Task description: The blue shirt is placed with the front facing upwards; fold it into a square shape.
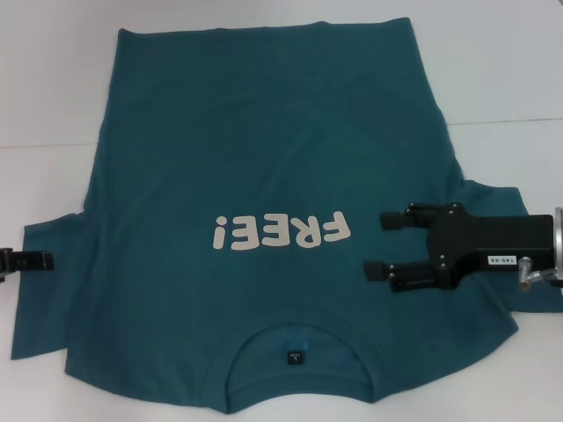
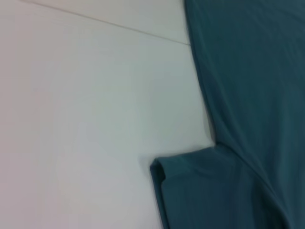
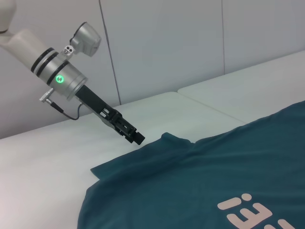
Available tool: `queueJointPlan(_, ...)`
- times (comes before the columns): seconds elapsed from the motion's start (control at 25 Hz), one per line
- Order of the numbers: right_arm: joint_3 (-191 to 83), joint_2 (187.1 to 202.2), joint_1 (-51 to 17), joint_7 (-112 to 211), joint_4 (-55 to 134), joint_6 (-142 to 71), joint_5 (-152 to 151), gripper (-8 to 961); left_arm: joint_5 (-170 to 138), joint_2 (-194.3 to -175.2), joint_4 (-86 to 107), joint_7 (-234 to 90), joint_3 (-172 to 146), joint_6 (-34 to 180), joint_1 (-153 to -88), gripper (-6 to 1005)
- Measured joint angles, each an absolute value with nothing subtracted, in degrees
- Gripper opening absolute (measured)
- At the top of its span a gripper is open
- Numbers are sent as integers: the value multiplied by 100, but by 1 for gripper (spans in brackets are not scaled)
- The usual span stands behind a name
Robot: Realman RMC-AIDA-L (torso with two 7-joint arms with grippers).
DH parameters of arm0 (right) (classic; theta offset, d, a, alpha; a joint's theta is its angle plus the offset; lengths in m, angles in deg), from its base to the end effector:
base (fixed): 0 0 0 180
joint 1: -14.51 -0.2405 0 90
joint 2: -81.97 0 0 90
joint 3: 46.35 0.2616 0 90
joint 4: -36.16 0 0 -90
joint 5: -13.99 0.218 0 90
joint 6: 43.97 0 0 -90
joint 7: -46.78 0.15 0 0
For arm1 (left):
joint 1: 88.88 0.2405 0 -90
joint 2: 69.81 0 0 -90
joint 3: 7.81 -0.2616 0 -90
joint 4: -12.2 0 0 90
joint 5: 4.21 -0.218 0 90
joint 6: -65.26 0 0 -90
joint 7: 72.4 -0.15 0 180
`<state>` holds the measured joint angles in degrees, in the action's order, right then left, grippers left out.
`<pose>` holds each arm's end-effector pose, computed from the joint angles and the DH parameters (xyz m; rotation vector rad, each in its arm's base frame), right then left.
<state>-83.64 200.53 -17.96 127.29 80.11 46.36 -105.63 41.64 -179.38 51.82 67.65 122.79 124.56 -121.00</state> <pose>0.2598 0.3582 0.0147 -2.7410 0.5034 0.5778 -0.3576 0.4020 0.0642 -1.9179 -1.5701 -0.1523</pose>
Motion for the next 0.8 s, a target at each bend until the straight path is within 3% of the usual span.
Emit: queueJointPlan(0.8,-8476,20052,-1823,12762,8011,4470,-10563,928,4162,-18183,5307,6650,12279,12918,-12080,932)
